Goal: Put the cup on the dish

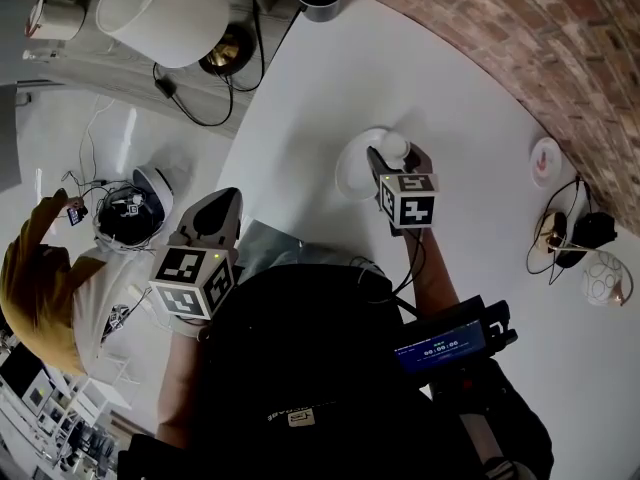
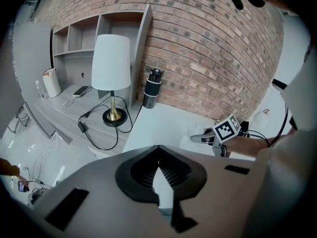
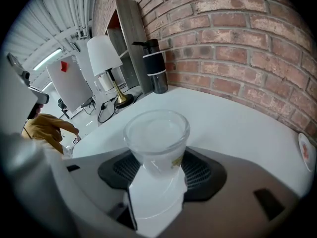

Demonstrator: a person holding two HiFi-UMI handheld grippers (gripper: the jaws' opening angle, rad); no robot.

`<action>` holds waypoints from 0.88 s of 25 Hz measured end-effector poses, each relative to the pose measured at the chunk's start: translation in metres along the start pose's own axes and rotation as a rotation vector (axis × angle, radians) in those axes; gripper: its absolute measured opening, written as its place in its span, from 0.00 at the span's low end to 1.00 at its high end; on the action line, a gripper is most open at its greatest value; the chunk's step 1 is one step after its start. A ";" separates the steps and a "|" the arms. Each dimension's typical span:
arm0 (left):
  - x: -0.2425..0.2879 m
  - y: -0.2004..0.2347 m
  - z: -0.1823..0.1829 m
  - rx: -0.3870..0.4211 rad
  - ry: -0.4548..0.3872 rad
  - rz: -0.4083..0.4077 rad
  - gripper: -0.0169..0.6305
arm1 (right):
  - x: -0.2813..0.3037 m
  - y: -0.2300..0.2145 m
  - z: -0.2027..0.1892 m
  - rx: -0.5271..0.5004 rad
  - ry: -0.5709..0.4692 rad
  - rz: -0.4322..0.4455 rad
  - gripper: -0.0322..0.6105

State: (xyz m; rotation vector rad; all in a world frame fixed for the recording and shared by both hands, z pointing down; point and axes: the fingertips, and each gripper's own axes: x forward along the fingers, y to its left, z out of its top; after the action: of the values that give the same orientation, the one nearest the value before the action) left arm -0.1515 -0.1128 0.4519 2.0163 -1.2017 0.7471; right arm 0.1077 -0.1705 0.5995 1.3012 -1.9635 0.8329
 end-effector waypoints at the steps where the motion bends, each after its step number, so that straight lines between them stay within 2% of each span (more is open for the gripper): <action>1: 0.001 0.000 -0.002 -0.002 0.005 -0.001 0.04 | 0.002 0.000 -0.001 -0.005 0.005 0.000 0.46; 10: 0.006 -0.002 -0.008 -0.013 0.030 -0.001 0.04 | 0.018 -0.004 -0.012 -0.064 0.052 -0.006 0.46; 22: 0.005 0.001 -0.011 -0.018 0.046 0.007 0.04 | 0.029 0.005 -0.020 -0.070 0.064 0.007 0.46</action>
State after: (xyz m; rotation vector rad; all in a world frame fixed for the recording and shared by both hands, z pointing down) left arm -0.1522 -0.1073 0.4622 1.9710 -1.1854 0.7788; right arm 0.0973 -0.1694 0.6337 1.2133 -1.9304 0.7921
